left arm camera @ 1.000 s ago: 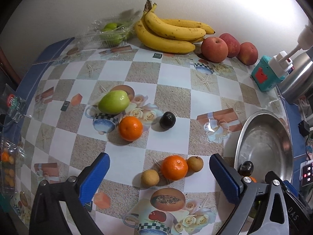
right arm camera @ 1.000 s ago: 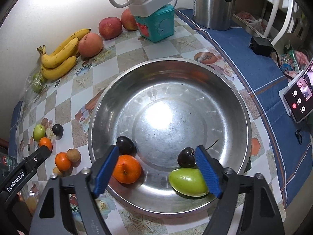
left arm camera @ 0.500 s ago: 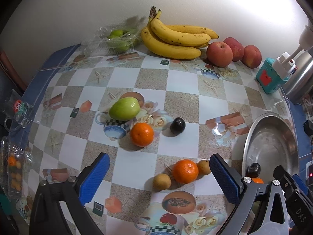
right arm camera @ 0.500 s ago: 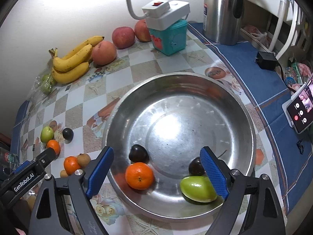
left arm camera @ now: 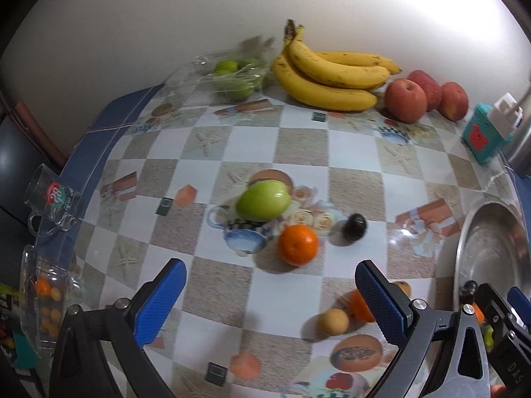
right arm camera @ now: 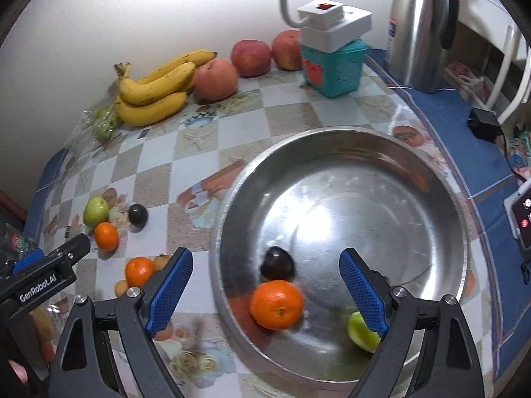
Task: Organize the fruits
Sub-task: 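Withdraw both grippers from the bowl back over the loose fruit, then move the left gripper to a green mango while the right approaches a dark plum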
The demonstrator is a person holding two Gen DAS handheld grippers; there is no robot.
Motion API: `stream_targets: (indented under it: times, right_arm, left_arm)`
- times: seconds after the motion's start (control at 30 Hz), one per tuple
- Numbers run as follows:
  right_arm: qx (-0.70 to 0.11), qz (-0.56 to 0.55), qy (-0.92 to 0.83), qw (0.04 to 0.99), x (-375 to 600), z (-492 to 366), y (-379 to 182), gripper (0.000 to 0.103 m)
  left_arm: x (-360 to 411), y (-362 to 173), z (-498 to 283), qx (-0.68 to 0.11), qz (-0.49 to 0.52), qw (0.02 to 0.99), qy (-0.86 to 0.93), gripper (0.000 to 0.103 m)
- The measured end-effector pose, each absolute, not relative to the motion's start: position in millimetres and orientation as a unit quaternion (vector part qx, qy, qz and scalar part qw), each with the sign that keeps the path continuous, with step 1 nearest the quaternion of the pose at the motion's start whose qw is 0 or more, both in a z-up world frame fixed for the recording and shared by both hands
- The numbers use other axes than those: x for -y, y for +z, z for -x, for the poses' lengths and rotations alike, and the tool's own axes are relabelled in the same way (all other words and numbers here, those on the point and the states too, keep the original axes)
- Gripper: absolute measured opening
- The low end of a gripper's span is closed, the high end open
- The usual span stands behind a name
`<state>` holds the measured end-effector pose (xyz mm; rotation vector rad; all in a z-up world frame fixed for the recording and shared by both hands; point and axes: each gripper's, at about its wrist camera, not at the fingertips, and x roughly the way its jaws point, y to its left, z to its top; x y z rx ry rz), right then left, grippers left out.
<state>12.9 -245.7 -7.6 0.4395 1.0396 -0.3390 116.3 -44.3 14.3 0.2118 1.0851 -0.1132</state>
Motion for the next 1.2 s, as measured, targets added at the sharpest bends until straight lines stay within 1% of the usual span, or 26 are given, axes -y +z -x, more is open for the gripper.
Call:
stream_targets:
  times: [0.3, 0.47, 0.67, 1.0, 1.2]
  right_arm:
    - [-0.478, -0.211, -0.125, 0.843, 224, -25, -1, 0.090]
    - [-0.469, -0.188, -0.101, 0.857, 203, -37, 10, 0.090]
    - [-0.482, -0.195, -0.075, 0.851, 185, -57, 7, 0.090]
    - [-0.487, -0.202, -0.058, 0.848, 169, -89, 9, 0.090]
    - [-0.501, -0.206, -0.064, 0.838, 169, -108, 5, 0.090]
  left_arm:
    - [1, 18, -132, -0.514, -0.075, 0.854, -0.020, 0.103]
    - [-27, 15, -141, -0.522, -0.052, 0.851, 0.008, 0.103]
    - [-53, 8, -151, -0.534, -0.015, 0.845, 0.026, 0.103]
    - [-57, 8, -169, -0.535, 0.024, 0.844, 0.004, 0.103]
    - [-48, 4, -183, -0.537, 0.001, 0.843, -0.006, 0.103]
